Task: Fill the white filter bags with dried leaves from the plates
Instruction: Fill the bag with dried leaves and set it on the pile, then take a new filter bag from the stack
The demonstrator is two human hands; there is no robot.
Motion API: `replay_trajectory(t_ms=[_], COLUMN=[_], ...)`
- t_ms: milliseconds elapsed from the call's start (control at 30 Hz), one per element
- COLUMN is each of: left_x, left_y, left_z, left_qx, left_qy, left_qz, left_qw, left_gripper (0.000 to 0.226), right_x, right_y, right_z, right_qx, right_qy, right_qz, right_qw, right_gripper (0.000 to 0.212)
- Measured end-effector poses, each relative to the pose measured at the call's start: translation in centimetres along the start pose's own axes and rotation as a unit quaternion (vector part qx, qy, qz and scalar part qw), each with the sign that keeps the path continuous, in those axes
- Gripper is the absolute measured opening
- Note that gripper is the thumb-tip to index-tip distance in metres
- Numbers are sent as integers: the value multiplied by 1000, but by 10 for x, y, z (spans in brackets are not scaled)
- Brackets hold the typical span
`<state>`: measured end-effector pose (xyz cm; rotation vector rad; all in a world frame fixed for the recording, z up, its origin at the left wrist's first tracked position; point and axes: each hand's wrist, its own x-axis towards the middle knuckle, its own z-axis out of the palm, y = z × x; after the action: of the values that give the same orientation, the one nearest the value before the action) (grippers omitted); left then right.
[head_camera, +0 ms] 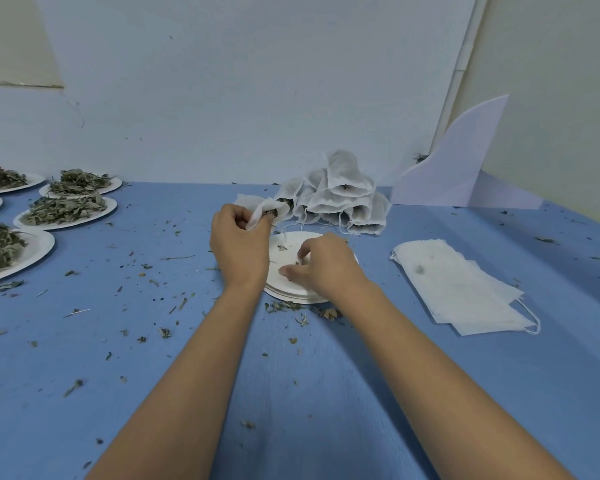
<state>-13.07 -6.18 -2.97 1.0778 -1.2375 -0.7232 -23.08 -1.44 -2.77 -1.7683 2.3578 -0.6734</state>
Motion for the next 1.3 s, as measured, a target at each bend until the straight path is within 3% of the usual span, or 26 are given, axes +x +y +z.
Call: replay_trajectory(t_ms=[100, 333, 433, 467, 533, 600, 633, 833, 1000, 1100, 1200, 1300], left_x=[1, 0, -1, -1, -3, -7, -10, -21, -22, -19, -13, -11], left_y=[0, 0, 1, 1, 3, 5, 6, 10, 9, 8, 7, 9], left_z=[0, 0, 1, 1, 1, 2, 3, 10, 11, 8, 6, 5], left_qx=[-2, -2, -23, -32, -46, -48, -44, -34, 0, 5, -19, -33], left_qy=[-3, -18, -43, -55, -88, -130, -151, -220, -198, -183, -173, -181], left_qz=[-3, -14, -22, -21, -14, 4, 15, 65, 86, 84, 58, 45], left_qw=[1000, 1000, 999, 998, 995, 990, 987, 973, 976, 979, 983, 982], left_gripper=[28, 23, 21, 21, 20, 20, 21, 20, 20, 22, 20, 24], right_x=[-1, 2, 3, 3, 3, 4, 5, 6, 3, 2, 1, 1], right_y=[-2, 0, 8, 10, 11, 10, 10, 8, 0, -3, -5, -5], right_z=[0, 0, -7, -12, -24, -30, -31, -25, -20, -21, -27, -31], right_qx=[5, -6, 120, 216, 427, 543, 557, 495, 436, 430, 521, 590], right_qy=[8, 8, 29, 40, 67, 94, 107, 182, 200, 155, 74, 81], right_qz=[-11, -9, 34, 60, 93, 82, 77, 89, 65, 32, 9, 30], right_qw=[1000, 1000, 992, 974, 897, 831, 820, 845, 875, 889, 850, 803], right_gripper=[16, 22, 16, 13, 10, 15, 16, 26, 26, 25, 25, 22])
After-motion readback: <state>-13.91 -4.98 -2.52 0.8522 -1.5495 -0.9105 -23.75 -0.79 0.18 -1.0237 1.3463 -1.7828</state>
